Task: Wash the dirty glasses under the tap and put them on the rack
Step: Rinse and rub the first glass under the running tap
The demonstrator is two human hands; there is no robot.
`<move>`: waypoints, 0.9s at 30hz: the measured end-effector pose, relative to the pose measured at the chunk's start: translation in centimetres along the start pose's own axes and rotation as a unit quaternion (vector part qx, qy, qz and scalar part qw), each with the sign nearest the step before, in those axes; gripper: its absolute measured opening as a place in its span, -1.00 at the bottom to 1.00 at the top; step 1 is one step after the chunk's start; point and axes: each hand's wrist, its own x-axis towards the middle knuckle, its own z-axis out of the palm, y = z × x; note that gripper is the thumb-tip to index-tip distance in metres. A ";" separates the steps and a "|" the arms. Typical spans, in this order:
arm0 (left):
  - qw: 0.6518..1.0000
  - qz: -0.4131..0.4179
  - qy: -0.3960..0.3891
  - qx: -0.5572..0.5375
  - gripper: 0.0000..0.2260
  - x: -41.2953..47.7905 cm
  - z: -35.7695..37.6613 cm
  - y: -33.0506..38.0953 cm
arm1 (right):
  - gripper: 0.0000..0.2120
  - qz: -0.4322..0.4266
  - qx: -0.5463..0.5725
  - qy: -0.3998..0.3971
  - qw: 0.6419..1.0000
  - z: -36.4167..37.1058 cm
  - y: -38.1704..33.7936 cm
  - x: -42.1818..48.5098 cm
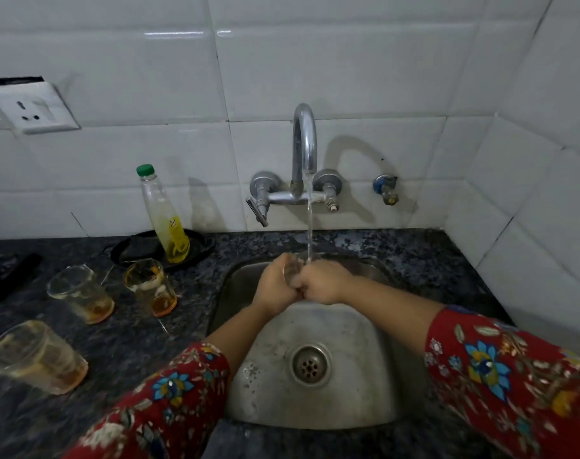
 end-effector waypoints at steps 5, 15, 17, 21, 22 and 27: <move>0.999 0.039 -0.020 0.031 -0.73 -0.2 -0.6 0.9 | -0.77 -0.032 0.034 -0.004 0.999 -0.2 1.7 -0.7; 0.999 0.002 0.026 0.037 -0.66 -1.0 0.9 1.5 | -0.81 0.052 0.126 -0.074 0.988 -1.2 0.6 -0.2; 0.997 0.032 -0.061 0.039 -0.53 -0.6 0.0 0.9 | -0.83 -0.029 0.028 -0.042 0.998 -1.2 1.1 -1.5; 0.989 0.079 -0.123 0.013 -0.63 0.5 -0.9 0.9 | -0.79 -0.078 -0.148 0.048 0.985 -0.5 1.9 -2.4; 0.992 0.069 -0.099 0.022 -0.70 0.4 -0.7 1.5 | -0.77 -0.039 -0.098 0.050 0.993 -0.3 1.4 -2.2; 0.999 0.002 0.018 0.027 -0.84 -0.6 0.5 1.9 | -0.70 0.102 0.137 0.034 0.985 -0.5 -0.3 -0.6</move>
